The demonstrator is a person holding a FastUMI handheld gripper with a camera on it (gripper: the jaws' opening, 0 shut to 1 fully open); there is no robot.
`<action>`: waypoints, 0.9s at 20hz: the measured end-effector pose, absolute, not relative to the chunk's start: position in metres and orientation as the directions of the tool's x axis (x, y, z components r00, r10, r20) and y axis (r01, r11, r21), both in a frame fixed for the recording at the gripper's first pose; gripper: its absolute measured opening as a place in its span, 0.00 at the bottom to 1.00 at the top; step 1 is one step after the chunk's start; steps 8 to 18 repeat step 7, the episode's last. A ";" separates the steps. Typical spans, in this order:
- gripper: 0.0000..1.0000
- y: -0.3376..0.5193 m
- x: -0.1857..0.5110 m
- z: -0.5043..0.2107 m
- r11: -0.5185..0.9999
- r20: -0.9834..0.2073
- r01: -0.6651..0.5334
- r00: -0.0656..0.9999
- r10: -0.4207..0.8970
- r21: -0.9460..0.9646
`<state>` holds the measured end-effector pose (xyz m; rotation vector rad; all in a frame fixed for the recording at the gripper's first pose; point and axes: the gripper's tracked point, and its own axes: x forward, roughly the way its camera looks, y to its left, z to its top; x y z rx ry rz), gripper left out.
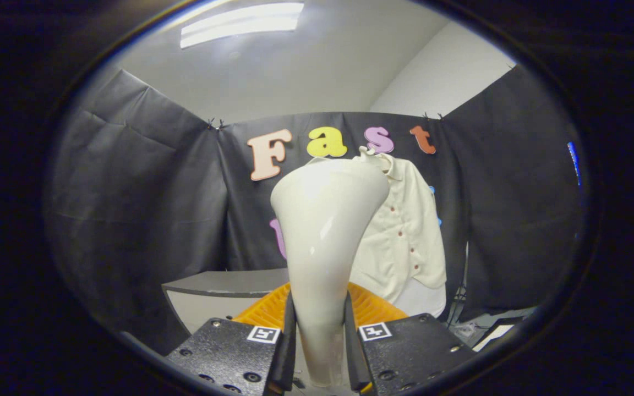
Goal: Iron the clothes twice with a garment steamer, once on the left side and once on the right side.
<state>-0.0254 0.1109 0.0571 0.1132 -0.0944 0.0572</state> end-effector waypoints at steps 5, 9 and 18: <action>0.38 0.121 -0.038 0.043 0.990 0.092 -0.094 0.992 0.085 0.103; 0.38 0.124 -0.039 0.041 0.989 0.091 -0.107 0.991 0.098 0.103; 0.38 0.124 -0.039 0.041 0.989 0.091 -0.107 0.991 0.098 0.103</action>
